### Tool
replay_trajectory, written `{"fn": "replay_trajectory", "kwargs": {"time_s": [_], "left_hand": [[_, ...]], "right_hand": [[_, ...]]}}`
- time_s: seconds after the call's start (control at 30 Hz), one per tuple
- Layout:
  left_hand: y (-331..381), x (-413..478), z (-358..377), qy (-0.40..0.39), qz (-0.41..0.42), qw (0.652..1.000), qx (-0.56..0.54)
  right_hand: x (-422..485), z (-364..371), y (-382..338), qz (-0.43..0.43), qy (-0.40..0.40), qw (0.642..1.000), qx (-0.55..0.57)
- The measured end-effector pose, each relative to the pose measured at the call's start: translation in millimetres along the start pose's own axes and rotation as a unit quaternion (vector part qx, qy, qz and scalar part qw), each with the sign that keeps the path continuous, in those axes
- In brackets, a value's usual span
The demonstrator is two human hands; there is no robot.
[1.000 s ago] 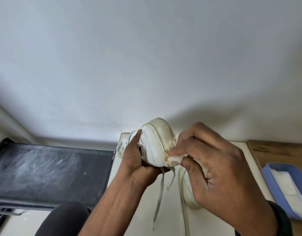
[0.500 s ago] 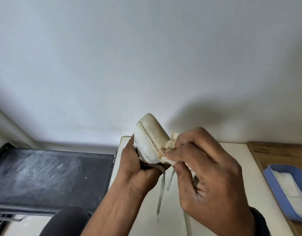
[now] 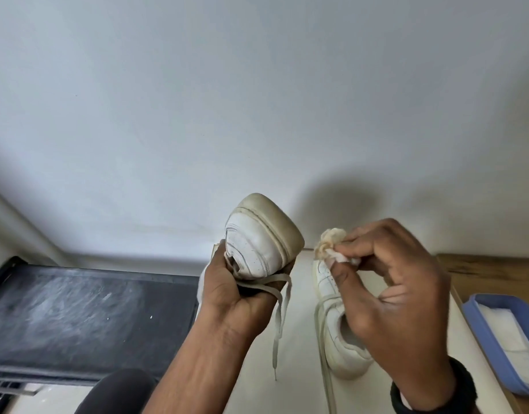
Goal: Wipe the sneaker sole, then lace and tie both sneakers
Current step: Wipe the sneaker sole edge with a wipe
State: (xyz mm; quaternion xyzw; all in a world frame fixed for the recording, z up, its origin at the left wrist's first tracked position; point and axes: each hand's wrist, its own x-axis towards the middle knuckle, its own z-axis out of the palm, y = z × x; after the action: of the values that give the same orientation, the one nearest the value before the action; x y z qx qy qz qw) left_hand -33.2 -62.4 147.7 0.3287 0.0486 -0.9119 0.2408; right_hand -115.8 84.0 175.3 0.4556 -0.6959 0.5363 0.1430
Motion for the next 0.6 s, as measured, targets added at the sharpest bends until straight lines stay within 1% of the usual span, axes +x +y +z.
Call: {"fn": "replay_trajectory", "kwargs": {"time_s": [0.1,0.17,0.23,0.4,0.5,0.6], "left_hand": [[0,7,-3,0.027,0.02,0.999,0.022],[-2,9,-5,0.036,0.033,0.998,0.047],[-5,10,-6,0.042,0.047,0.996,0.069],[-14,7,-7,0.02,0.06,0.989,0.134],[-11,5,-5,0.02,0.066,0.988,0.135],[-4,9,-6,0.029,0.079,0.988,0.132]], "right_hand": [[2,-3,3,0.011,0.018,1.0,-0.009],[2,-3,4,0.012,0.013,1.0,-0.012],[1,-3,6,0.011,0.0,1.0,-0.017],[1,1,3,-0.014,-0.025,0.998,-0.053],[2,2,2,-0.018,-0.047,0.997,-0.057],[0,1,8,-0.005,-0.094,0.993,-0.069]]}}
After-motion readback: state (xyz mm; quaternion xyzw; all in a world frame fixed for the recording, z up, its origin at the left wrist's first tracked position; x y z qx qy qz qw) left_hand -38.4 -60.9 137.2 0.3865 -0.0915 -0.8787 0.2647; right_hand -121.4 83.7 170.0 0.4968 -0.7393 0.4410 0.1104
